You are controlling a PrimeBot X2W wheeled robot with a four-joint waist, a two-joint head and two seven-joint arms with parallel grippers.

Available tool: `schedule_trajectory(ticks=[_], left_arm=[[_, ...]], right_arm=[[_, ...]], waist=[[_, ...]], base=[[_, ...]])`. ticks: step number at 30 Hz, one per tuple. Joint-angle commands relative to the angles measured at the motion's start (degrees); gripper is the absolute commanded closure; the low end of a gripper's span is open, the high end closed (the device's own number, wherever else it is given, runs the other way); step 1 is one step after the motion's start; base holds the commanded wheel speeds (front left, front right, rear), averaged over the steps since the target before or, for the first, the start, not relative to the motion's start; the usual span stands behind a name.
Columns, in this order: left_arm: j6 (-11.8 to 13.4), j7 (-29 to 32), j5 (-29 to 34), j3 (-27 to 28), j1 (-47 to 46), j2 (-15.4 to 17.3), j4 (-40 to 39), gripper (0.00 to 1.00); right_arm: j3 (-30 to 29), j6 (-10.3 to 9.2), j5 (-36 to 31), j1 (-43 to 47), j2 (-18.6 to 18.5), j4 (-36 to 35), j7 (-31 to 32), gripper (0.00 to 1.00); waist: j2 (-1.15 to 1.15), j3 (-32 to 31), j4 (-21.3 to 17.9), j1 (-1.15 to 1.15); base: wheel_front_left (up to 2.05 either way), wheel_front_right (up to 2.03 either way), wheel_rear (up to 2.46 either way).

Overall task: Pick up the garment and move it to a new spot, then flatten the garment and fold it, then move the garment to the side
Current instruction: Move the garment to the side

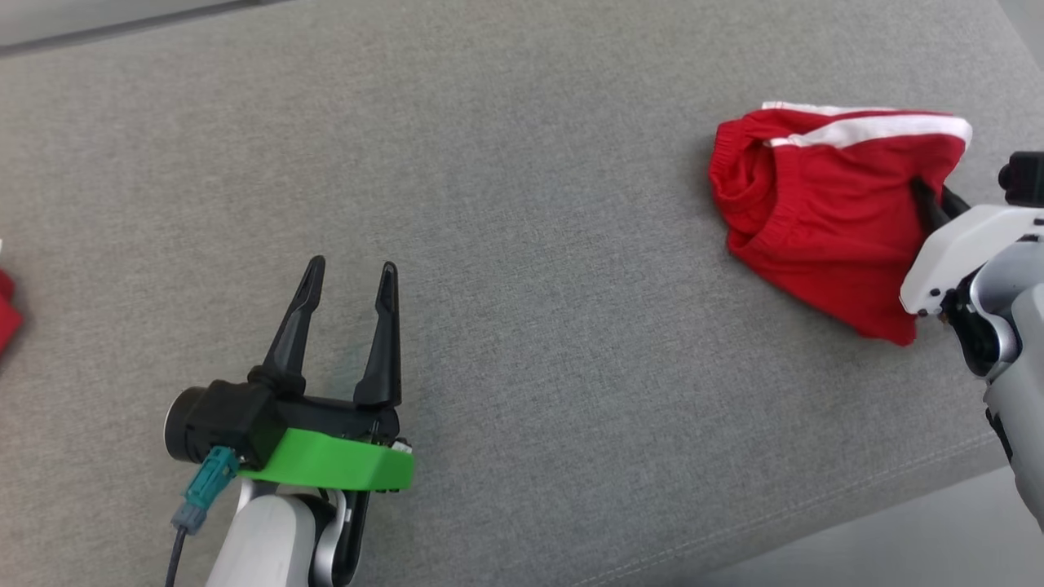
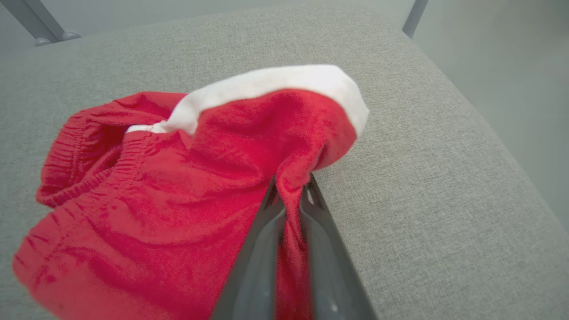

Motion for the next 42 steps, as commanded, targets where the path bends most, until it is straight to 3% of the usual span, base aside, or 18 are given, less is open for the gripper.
schedule_trajectory(ticks=[1,9,22,23,24,25,34,42], left_arm=[[-0.18,-0.01,0.97,0.38,-1.05,0.38,-0.15,0.0],[0.05,-0.01,2.09,1.68,-2.33,0.77,-1.65,0.0],[-0.39,-0.01,2.79,1.17,-3.26,0.77,-4.65,0.0],[-0.38,-0.01,2.81,1.08,-3.26,0.77,-4.7,0.0],[-0.35,-0.01,2.82,1.04,-3.28,0.75,-4.71,0.0],[-0.34,-0.01,2.85,0.99,-3.3,0.74,-4.68,0.0],[-0.02,-0.01,1.92,0.97,-3.1,0.53,-4.3,0.0],[0.23,-0.01,-0.29,2.39,-2.43,0.38,-3.01,0.0]], right_arm=[[0.37,-0.09,-1.3,-1.83,0.07,0.79,-1.33,1.0],[-0.25,-0.09,-8.68,-9.26,-2.99,8.2,-7.25,1.0],[-8.17,-0.08,-21.79,-19.79,-10.31,21.18,-11.01,0.99],[-8.43,-0.09,-22.96,-20.22,-10.58,21.49,-11.49,0.74],[-9.32,-0.09,-23.78,-20.8,-10.75,21.72,-12.37,0.04],[-10.28,-0.09,-24.35,-21.06,-10.7,22.14,-12.84,0.0],[-16.82,-0.09,-30.0,-20.22,-7.82,22.94,-16.21,0.0],[-12.83,-0.09,-29.83,-18.85,-2.15,18.25,-17.41,0.0]], waist=[[0.0,2.86,-1.7,0.0],[0.0,6.39,1.92,0.0],[0.0,10.1,7.56,0.0],[0.0,10.21,7.73,0.0],[0.0,10.29,7.89,0.0],[0.0,10.31,7.98,0.0],[0.0,8.36,7.57,0.0],[0.0,3.62,6.93,0.0]], base=[[0.0,0.0,0.0],[0.0,0.0,0.0],[0.0,0.0,0.0],[0.0,0.0,0.0],[0.0,0.0,0.0],[0.0,0.0,0.0],[0.0,0.0,0.0],[0.0,0.0,0.0]])
